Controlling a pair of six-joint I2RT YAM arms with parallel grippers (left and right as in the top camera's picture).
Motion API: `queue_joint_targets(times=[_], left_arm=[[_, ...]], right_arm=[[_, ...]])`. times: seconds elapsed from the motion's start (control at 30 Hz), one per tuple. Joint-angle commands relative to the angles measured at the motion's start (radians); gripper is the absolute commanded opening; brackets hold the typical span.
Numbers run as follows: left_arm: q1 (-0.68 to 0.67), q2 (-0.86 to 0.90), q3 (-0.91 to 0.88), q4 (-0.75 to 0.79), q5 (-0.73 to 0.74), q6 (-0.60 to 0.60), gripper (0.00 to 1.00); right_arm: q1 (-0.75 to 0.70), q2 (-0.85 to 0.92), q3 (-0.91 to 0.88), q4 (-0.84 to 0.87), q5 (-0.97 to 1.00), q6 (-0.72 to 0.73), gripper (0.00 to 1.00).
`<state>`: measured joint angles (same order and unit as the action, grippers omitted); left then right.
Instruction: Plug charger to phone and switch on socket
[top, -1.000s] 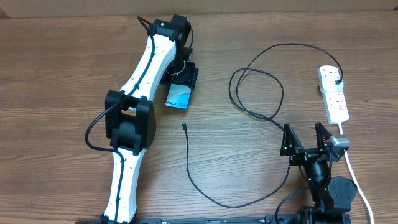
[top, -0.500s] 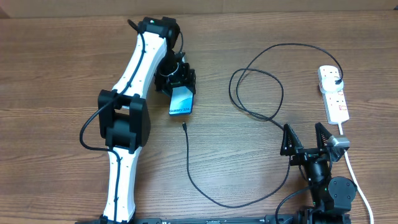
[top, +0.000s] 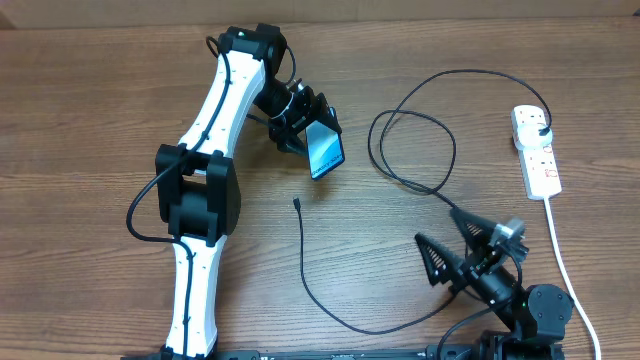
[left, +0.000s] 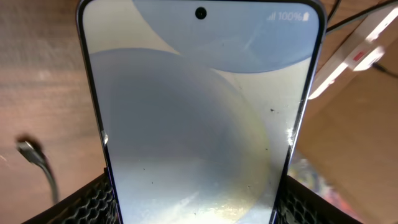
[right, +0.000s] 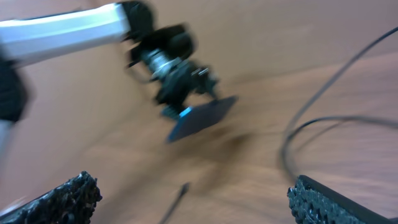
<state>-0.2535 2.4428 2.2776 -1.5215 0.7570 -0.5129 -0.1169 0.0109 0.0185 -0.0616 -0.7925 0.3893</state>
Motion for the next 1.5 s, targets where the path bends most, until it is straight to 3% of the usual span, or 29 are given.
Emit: queue_joint_targets(times=[0.0,0.17,0.37,0.6,0.77,0.93,1.23,1.47], left_arm=[[0.005,-0.008,0.032,-0.006,0.1,-0.138,0.04],[0.027,-0.008,0.032,-0.032,0.205,-0.112,0.04],[0.071,-0.008,0.032,-0.121,0.201,-0.095,0.04],[0.097,-0.008,0.031,-0.169,0.199,0.024,0.04],[0.1,-0.008,0.031,-0.169,0.17,0.03,0.04],[0.115,-0.008,0.031,-0.169,0.051,0.003,0.05],[0.118,-0.008,0.031,-0.169,0.048,-0.042,0.04],[0.115,-0.008,0.031,-0.169,0.048,-0.124,0.05]], right_arm=[[0.005,-0.007,-0.011,0.0,-0.245,0.092,1.0],[0.005,-0.007,-0.011,-0.001,-0.392,0.329,1.0],[0.005,-0.007,-0.011,0.0,-0.433,0.593,1.0],[0.005,-0.007,-0.011,0.0,-0.394,0.599,1.0],[0.005,-0.007,-0.011,0.0,-0.37,0.598,1.0],[0.005,-0.007,-0.011,0.001,-0.314,0.598,0.97],[0.005,-0.006,0.02,-0.01,-0.19,0.632,0.94],[0.005,0.049,0.109,-0.222,-0.001,0.523,0.94]])
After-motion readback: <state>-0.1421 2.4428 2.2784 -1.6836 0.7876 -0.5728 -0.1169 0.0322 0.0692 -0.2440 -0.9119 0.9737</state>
